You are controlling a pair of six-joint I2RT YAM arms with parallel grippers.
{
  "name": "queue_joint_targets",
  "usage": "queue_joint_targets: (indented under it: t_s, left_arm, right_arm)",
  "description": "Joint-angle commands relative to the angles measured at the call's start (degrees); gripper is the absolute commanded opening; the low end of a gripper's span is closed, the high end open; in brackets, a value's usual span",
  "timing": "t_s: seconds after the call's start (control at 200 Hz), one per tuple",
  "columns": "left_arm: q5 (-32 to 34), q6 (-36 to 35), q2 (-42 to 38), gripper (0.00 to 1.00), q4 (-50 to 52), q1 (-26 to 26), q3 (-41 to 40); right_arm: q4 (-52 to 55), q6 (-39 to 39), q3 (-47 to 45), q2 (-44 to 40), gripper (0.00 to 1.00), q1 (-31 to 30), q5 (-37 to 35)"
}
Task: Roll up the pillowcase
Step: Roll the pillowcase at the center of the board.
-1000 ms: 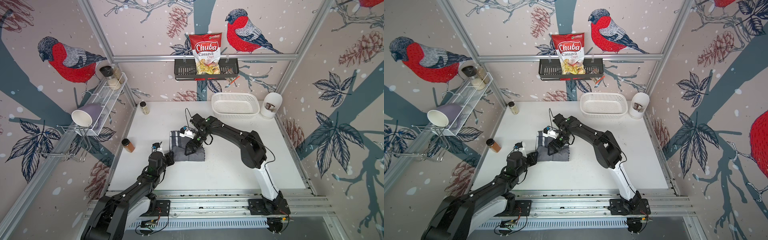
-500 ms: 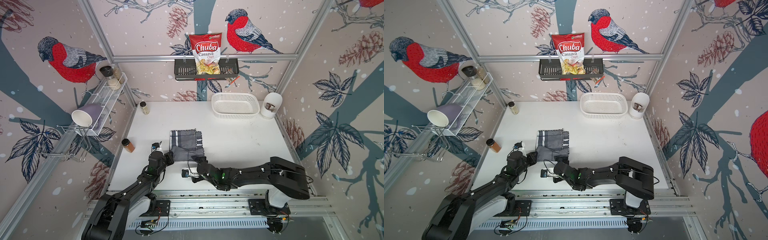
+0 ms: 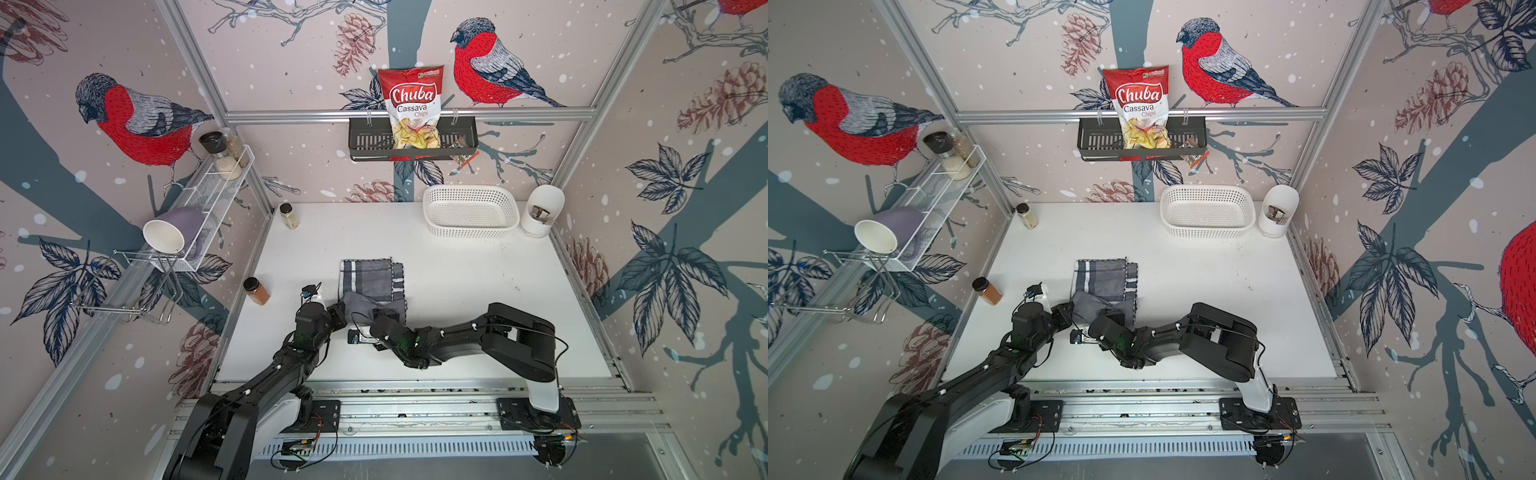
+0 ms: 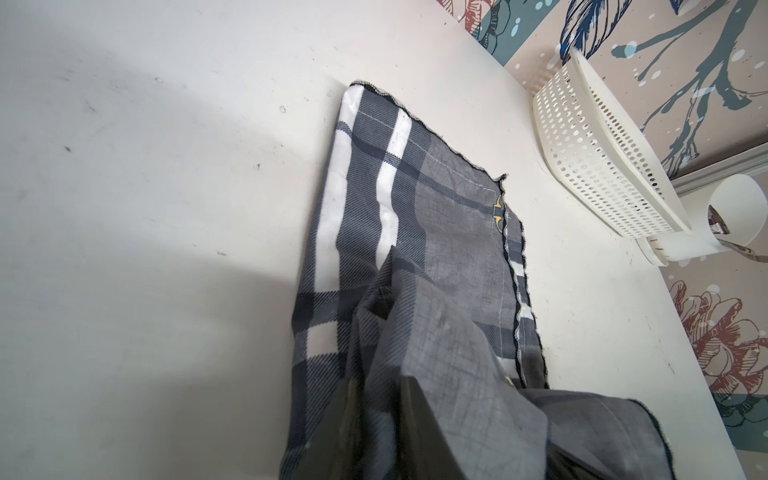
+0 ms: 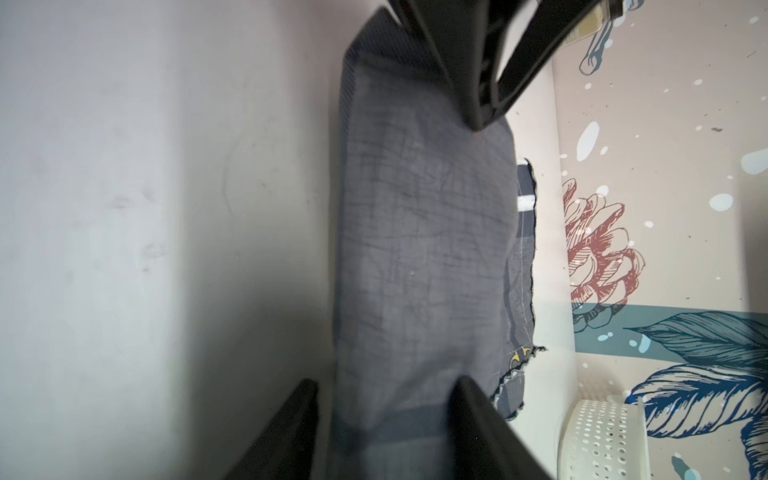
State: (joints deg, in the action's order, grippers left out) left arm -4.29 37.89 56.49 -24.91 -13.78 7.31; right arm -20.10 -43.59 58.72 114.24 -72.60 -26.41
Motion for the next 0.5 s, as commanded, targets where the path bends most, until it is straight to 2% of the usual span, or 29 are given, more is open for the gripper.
queue_joint_targets:
  t_s: [0.0, 0.05, 0.12, 0.2, 0.28, 0.395, 0.495]
  left_arm:
    - [0.61, 1.37, -3.14, 0.4, 1.55, 0.52, 0.17]
    - [1.74, 1.68, -6.01, 0.52, 3.13, 0.55, 0.13]
    - [3.94, 2.38, -10.22, 0.62, 6.71, 0.98, 0.31]
    - [6.23, 3.51, -15.4, 0.64, 10.61, 1.7, 0.03]
    - [5.57, 3.23, -20.18, 0.64, 10.83, 2.35, -1.66]
    - [1.18, 1.97, -23.59, 0.67, 8.44, 2.77, -3.96]
    - [-3.75, 1.33, -23.25, 0.67, 4.25, 2.76, -5.39]
  right_arm:
    - [7.76, 4.42, 1.99, 0.0, 0.02, 1.42, 5.18]
    - [12.43, 6.57, 3.21, -0.78, 0.0, 2.35, 9.18]
    - [21.6, 11.38, 6.62, -2.05, 0.0, 4.38, 17.31]
    - [33.4, 17.78, 12.27, -2.74, 0.0, 7.35, 28.72]
    - [42.31, 23.23, 16.95, -2.86, 0.0, 9.8, 38.74]
    - [52.78, 28.87, 23.93, -1.14, 0.0, 13.08, 51.95]
    - [60.92, 29.1, 29.65, 1.77, 0.0, 15.16, 60.74]
